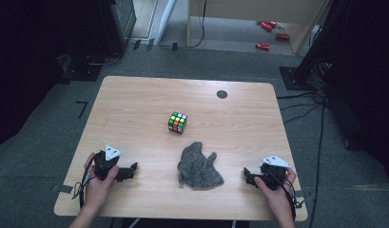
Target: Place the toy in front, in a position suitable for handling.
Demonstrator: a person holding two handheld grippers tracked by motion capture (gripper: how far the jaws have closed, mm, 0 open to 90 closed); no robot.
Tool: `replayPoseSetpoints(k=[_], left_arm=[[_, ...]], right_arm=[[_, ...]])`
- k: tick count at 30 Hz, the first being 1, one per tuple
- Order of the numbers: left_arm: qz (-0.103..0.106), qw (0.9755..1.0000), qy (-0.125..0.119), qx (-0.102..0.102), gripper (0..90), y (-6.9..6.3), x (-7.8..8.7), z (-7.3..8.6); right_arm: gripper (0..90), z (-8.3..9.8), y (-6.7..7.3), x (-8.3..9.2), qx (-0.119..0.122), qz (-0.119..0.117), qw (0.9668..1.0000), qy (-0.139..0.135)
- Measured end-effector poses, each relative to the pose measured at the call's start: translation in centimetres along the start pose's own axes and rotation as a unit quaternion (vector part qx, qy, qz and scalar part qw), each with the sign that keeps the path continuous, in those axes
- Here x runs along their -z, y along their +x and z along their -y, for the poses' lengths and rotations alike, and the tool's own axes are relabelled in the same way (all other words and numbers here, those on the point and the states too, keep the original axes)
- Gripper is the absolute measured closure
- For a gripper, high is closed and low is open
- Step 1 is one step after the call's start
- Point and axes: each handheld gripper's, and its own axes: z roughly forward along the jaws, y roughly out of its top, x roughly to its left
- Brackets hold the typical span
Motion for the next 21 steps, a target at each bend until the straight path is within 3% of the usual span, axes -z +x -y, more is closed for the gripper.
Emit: replayPoseSetpoints(k=[4,7,9,17,21], left_arm=[[-0.005,1.0,0.001,0.003,1.3,-0.1,0.0,-0.2],[0.008,0.9999,-0.003,0.008,1.3,-0.3,0.0,-0.5],[0.013,0.9999,-0.001,-0.001,1.3,-0.9,-0.2,-1.0],[0.031,0.9993,-0.018,-0.003,1.3,-2.3,-0.4,-2.4],[0.045,0.9987,-0.018,-0.016,1.3,-3.3,-1.1,-3.8]], right_arm=[[0.8,0.0,0.0,0.0,0.0,0.0,1.0,0.0],[0.8,0.0,0.0,0.0,0.0,0.0,1.0,0.0],[0.7,0.0,0.0,0.0,0.0,0.0,1.0,0.0],[0.7,0.0,0.0,0.0,0.0,0.0,1.0,0.0],[0.8,0.0,0.0,0.0,0.0,0.0,1.0,0.0]])
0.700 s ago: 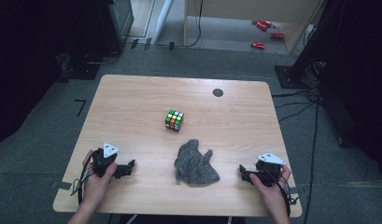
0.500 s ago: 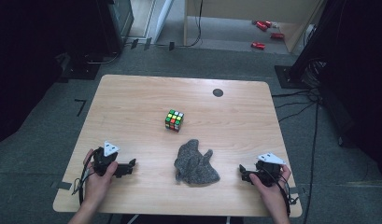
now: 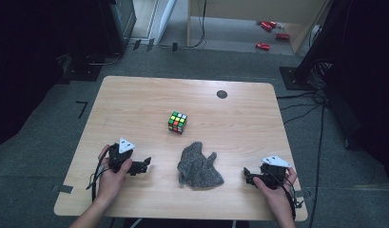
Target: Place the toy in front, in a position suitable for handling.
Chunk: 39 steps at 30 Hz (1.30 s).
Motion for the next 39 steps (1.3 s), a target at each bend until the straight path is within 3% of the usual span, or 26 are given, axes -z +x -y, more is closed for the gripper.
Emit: replayPoseSetpoints(k=[4,17,26,29,39], left_arm=[[0.004,1.0,-0.003,-0.009,1.3,-0.7,-0.8,-1.0],[0.017,0.9997,-0.018,0.003,1.4,-3.0,-4.5,-4.8],[0.029,0.9992,-0.024,0.017,1.4,-3.6,-6.4,-5.9],[0.046,0.9983,-0.031,0.02,1.4,-3.9,-7.3,-6.5],[0.053,0.9976,-0.035,0.025,1.5,-4.5,-9.0,-7.6]], right_arm=[[0.8,0.0,0.0,0.0,0.002,-0.001,1.0,0.0],[0.9,0.0,-0.1,0.0,0.003,-0.003,1.0,0.0],[0.9,0.0,0.0,0.0,0.003,-0.003,1.0,0.0],[0.8,0.0,-0.1,0.0,0.003,-0.003,1.0,0.0],[0.9,0.0,0.0,0.0,0.004,-0.003,1.0,0.0]])
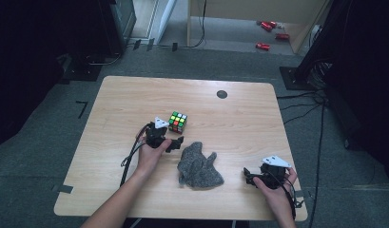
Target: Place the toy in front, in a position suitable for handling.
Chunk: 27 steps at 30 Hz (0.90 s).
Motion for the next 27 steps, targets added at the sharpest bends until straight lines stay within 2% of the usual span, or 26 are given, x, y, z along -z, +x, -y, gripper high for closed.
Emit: replayPoseSetpoints(k=[11,19,20,22,27], left_arm=[[0.002,1.0,0.003,-0.003,2.3,-0.5,-1.6,-0.7],[-0.023,0.9997,0.012,-0.003,9.8,-0.8,-2.5,-1.3],[-0.035,0.9993,0.013,-0.007,12.5,-0.9,-2.7,-1.4],[-0.043,0.9989,0.017,-0.007,13.9,-1.0,-3.0,-1.6],[-0.051,0.9985,0.017,-0.006,15.8,-1.0,-3.4,-1.9]], right_arm=[[0.9,0.0,0.0,0.0,0.001,-0.001,1.0,0.0],[0.9,0.0,0.0,0.0,0.001,-0.001,1.0,0.0],[0.9,0.0,0.0,0.0,0.001,-0.001,1.0,0.0],[0.9,0.0,0.0,0.0,0.001,-0.001,1.0,0.0],[0.9,0.0,0.0,0.0,0.001,-0.001,1.0,0.0]])
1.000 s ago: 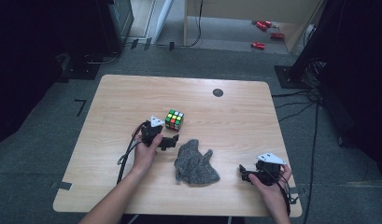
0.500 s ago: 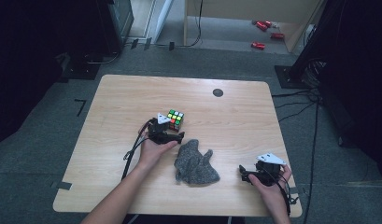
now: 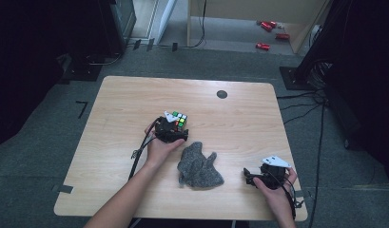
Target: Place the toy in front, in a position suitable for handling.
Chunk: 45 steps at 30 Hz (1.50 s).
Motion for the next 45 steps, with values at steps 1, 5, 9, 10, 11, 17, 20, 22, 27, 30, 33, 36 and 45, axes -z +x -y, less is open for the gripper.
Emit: replayPoseSetpoints(k=[1,5,9,10,11,17,20,22,27,30,33,36,45], left_arm=[[-0.002,1.0,0.001,-0.002,15.8,0.0,-0.1,-0.1],[-0.012,0.9999,-0.001,-0.002,20.7,-0.1,-0.3,-0.2],[-0.026,0.9996,0.001,-0.008,26.0,-0.3,-0.4,-0.3],[-0.028,0.9996,0.0,-0.008,27.7,-0.3,-0.5,-0.4],[-0.027,0.9996,-0.001,-0.008,32.8,-0.1,-0.4,-0.4],[-0.02,0.9996,-0.001,-0.021,34.1,-0.1,-0.2,-0.3],[-0.021,0.9993,-0.003,-0.03,34.5,0.1,0.1,-0.1],[-0.017,0.9994,-0.007,-0.028,34.6,0.5,0.6,0.0],[-0.008,0.9994,-0.017,-0.028,35.0,1.3,2.6,0.0],[-0.006,0.9991,-0.024,-0.035,35.0,1.5,3.6,0.1],[-0.001,0.9987,-0.034,-0.038,35.0,1.9,5.4,0.2],[0.005,0.9985,-0.038,-0.039,35.0,2.2,6.6,0.4],[0.019,0.9979,-0.047,-0.04,35.0,2.4,9.4,1.9]], right_arm=[[0.9,0.0,0.0,0.0,0.0,0.0,1.0,0.0],[0.9,0.0,0.0,0.0,0.0,0.0,1.0,0.0],[0.9,0.0,0.0,0.0,0.0,0.0,1.0,0.0],[0.9,0.0,0.0,0.0,0.0,0.0,1.0,0.0],[0.9,0.0,0.0,0.0,0.0,0.0,1.0,0.0],[0.9,0.0,0.0,0.0,0.0,0.0,1.0,0.0],[0.9,0.0,0.0,0.0,0.0,0.0,1.0,0.0],[0.9,0.0,0.0,0.0,0.0,0.0,1.0,0.0],[1.3,0.0,0.0,0.0,0.002,-0.002,1.0,0.0],[1.6,0.1,0.0,0.1,0.006,-0.001,1.0,-0.002],[6.4,0.1,-0.1,0.4,0.006,0.011,0.9998,-0.013],[6.4,0.1,-0.1,0.5,0.004,0.009,0.9998,-0.016],[7.3,-0.5,0.6,1.3,-0.002,-0.002,0.9995,-0.033]])
